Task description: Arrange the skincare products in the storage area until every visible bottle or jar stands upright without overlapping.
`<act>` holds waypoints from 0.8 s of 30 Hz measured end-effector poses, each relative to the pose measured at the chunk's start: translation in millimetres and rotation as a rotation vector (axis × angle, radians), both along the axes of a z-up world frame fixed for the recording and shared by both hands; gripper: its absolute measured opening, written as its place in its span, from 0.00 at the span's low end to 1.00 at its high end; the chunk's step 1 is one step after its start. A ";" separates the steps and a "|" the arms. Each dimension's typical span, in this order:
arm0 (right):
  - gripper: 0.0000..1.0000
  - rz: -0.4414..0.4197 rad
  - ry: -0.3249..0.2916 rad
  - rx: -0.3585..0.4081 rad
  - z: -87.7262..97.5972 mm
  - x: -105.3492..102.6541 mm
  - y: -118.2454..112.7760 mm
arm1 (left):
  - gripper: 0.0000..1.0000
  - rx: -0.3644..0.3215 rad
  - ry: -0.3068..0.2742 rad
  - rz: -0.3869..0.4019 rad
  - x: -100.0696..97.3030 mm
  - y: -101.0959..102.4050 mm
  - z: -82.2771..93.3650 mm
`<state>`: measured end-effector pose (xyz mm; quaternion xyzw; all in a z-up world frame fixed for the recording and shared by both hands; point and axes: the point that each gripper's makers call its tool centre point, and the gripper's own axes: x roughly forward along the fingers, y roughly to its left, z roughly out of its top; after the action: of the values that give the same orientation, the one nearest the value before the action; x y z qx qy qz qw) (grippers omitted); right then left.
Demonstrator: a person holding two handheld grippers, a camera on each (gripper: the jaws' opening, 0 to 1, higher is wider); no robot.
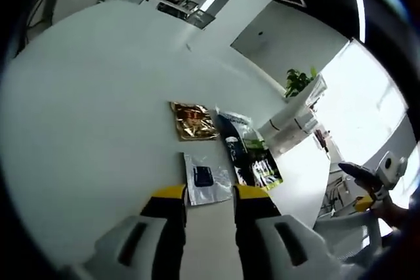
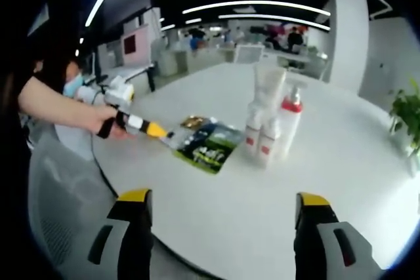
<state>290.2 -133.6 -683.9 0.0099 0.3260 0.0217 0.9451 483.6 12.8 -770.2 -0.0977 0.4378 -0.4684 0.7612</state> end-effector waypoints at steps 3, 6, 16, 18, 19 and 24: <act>0.92 0.005 -0.003 -0.001 0.5 0.3 0.6 | 0.26 0.017 -0.021 -0.019 -0.5 -1.0 0.9; 0.92 0.009 -0.003 -0.001 0.6 0.3 1.5 | 0.27 0.031 -0.048 -0.043 -1.4 -2.6 3.4; 0.92 0.029 0.005 0.000 -1.1 0.5 5.2 | 0.37 0.180 -0.246 -0.194 -4.4 -1.2 3.5; 0.92 0.033 0.008 -0.001 -1.4 0.6 5.9 | 0.38 0.189 -0.260 -0.205 -6.2 -1.1 5.5; 0.92 0.035 0.008 -0.001 -1.3 0.7 6.4 | 0.39 0.191 -0.267 -0.209 -6.4 -1.2 6.7; 0.92 0.039 0.007 -0.002 -1.2 0.9 7.0 | 0.42 0.215 -0.322 -0.235 -6.7 0.2 12.2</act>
<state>291.1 -126.6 -685.1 0.0030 0.3297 0.0396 0.9433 476.9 13.0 -758.0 0.1115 0.3665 -0.5141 0.7674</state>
